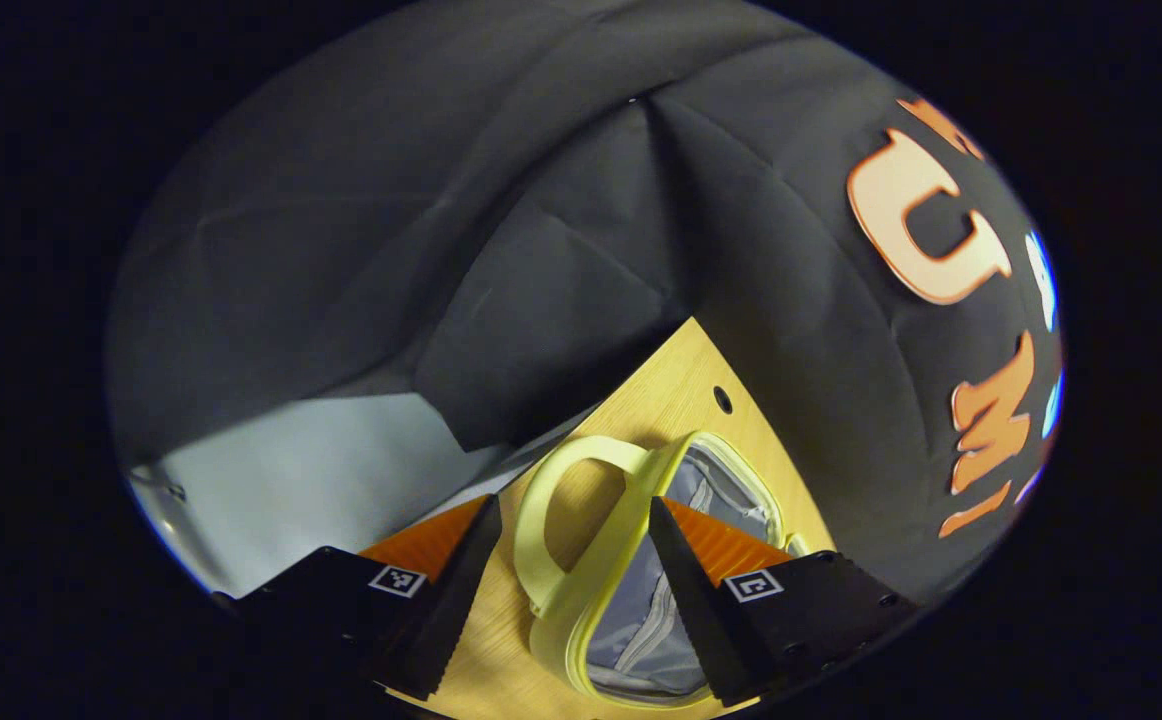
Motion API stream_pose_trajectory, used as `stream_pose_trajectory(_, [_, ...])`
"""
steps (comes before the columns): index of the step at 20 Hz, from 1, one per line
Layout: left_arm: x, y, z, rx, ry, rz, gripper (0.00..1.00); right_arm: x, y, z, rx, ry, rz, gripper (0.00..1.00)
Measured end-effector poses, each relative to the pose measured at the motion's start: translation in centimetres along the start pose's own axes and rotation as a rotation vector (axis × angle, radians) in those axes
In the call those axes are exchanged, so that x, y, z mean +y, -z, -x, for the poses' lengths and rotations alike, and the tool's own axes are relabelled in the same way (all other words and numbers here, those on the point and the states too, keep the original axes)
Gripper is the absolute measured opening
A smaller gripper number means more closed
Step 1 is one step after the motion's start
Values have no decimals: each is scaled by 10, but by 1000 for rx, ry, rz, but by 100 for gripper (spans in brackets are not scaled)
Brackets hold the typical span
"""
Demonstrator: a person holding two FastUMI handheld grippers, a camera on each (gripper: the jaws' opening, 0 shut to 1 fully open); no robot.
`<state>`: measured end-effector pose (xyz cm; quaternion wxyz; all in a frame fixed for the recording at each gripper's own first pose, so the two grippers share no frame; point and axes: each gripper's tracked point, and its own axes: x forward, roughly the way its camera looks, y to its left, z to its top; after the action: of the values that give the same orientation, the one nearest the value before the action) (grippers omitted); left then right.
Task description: First open the suitcase, pack the skin care products into it, and then close the suitcase.
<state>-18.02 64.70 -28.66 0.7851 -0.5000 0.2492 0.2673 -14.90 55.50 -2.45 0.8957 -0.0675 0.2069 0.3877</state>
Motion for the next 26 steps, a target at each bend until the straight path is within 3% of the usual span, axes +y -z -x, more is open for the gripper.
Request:
stream_pose_trajectory(3, [11,6,-19,38,45,163,92,-18,-7,10,-12,31,22,88])
stream_pose_trajectory(5, [17,15,-33,57,64,249,61,-23,-9,17,-17,39,20,88])
stream_pose_trajectory(6, [20,17,-32,68,74,268,29,-26,-9,20,-18,42,22,88])
stream_pose_trajectory(11, [-27,-5,7,-14,284,171,25,-33,-17,33,-40,44,43,88])
stream_pose_trajectory(12, [-28,-13,2,-43,256,125,25,-34,-19,34,-47,45,42,88])
stream_pose_trajectory(13, [-19,-24,53,-82,248,124,16,-34,-21,34,-52,38,37,88])
stream_pose_trajectory(14, [-47,-20,17,-62,246,100,7,-35,-21,33,-55,34,28,88])
stream_pose_trajectory(15, [-56,-20,32,-66,248,63,5,-37,-24,32,-61,27,21,88])
stream_pose_trajectory(21, [-131,-26,81,-121,357,-25,4,-43,-38,39,-109,-10,37,88])
stream_pose_trajectory(26, [-231,-2,129,-132,501,-201,5,-60,-45,43,-146,-27,31,88])
